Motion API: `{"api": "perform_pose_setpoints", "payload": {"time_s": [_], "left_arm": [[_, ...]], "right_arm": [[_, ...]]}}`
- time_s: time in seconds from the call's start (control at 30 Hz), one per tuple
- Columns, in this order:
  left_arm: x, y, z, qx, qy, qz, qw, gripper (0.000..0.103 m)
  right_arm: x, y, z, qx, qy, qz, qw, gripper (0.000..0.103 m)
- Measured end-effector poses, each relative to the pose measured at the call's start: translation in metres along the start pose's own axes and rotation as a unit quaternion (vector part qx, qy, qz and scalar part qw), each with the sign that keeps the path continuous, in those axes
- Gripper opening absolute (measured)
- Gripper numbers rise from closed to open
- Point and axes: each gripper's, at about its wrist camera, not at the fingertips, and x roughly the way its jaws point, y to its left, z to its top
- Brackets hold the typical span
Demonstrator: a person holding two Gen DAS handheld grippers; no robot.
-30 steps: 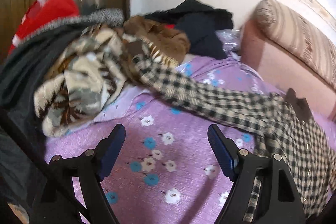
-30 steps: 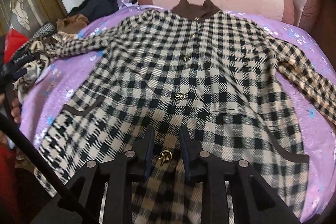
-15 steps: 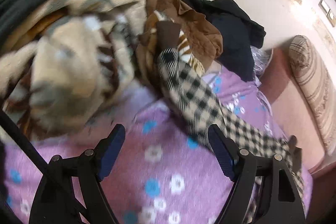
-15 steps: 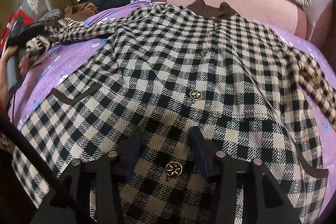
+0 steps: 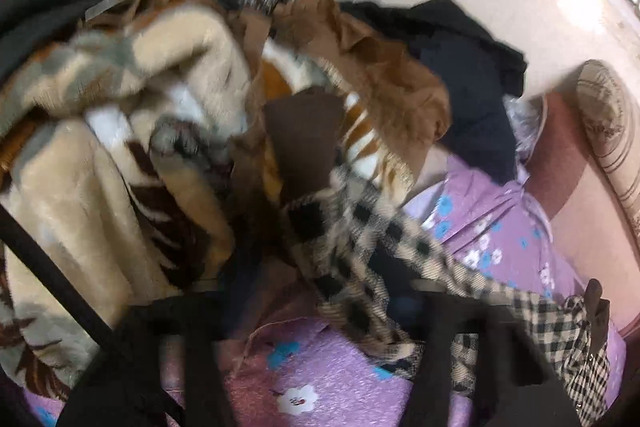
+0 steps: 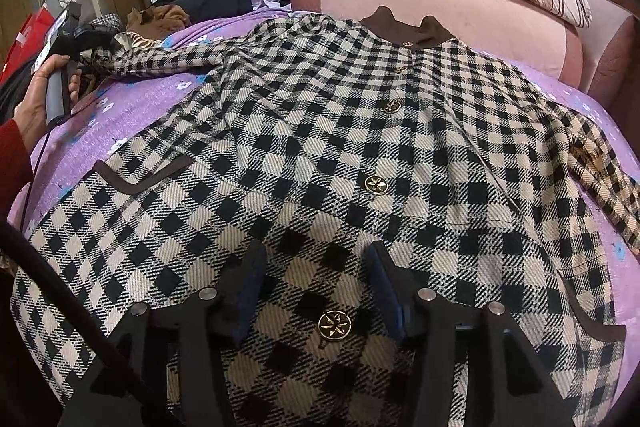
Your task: Fold large clothes
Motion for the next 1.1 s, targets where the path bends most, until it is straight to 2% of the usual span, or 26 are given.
{"api": "perform_pose_setpoints", "payload": {"time_s": [0.03, 0.17, 0.37, 0.5, 0.6, 0.7, 0.8, 0.87, 0.97, 1.03, 1.1], "left_arm": [[0.004, 0.003, -0.001, -0.006, 0.012, 0.003, 0.9999, 0.012], [0.002, 0.019, 0.000, -0.049, 0.017, -0.010, 0.9986, 0.010], [-0.013, 0.023, 0.002, -0.069, 0.005, -0.032, 0.9971, 0.007], [-0.023, 0.006, 0.000, -0.050, -0.003, -0.041, 0.9979, 0.004], [-0.036, -0.018, -0.003, -0.022, -0.011, -0.066, 0.9975, 0.003], [-0.053, -0.059, -0.012, 0.020, -0.015, -0.108, 0.9939, 0.003], [-0.069, -0.106, -0.030, 0.064, -0.005, -0.168, 0.9838, 0.003], [-0.078, -0.140, -0.049, 0.099, 0.011, -0.214, 0.9718, 0.003], [-0.089, -0.188, -0.084, 0.155, 0.045, -0.276, 0.9476, 0.003], [-0.094, -0.217, -0.112, 0.191, 0.080, -0.320, 0.9247, 0.003], [-0.095, -0.234, -0.133, 0.214, 0.103, -0.332, 0.9127, 0.006]], "right_arm": [[0.000, 0.000, 0.000, -0.001, 0.000, 0.000, 1.000, 0.057], [0.000, 0.000, 0.000, -0.001, 0.000, 0.001, 1.000, 0.058], [0.000, 0.001, 0.000, -0.004, -0.006, -0.005, 1.000, 0.058], [0.000, 0.000, 0.000, -0.006, -0.007, -0.005, 1.000, 0.058], [0.000, 0.000, 0.000, -0.006, -0.007, -0.005, 1.000, 0.058], [0.000, 0.000, -0.001, -0.006, -0.008, -0.004, 1.000, 0.058], [0.000, -0.002, 0.000, -0.006, -0.009, -0.001, 1.000, 0.058], [-0.001, -0.002, -0.001, -0.004, -0.012, -0.001, 1.000, 0.058], [-0.002, -0.002, -0.002, -0.002, -0.015, 0.001, 1.000, 0.058], [-0.002, -0.003, -0.002, -0.001, -0.015, 0.002, 1.000, 0.058], [-0.003, -0.002, -0.003, 0.000, -0.016, 0.001, 1.000, 0.058]]}}
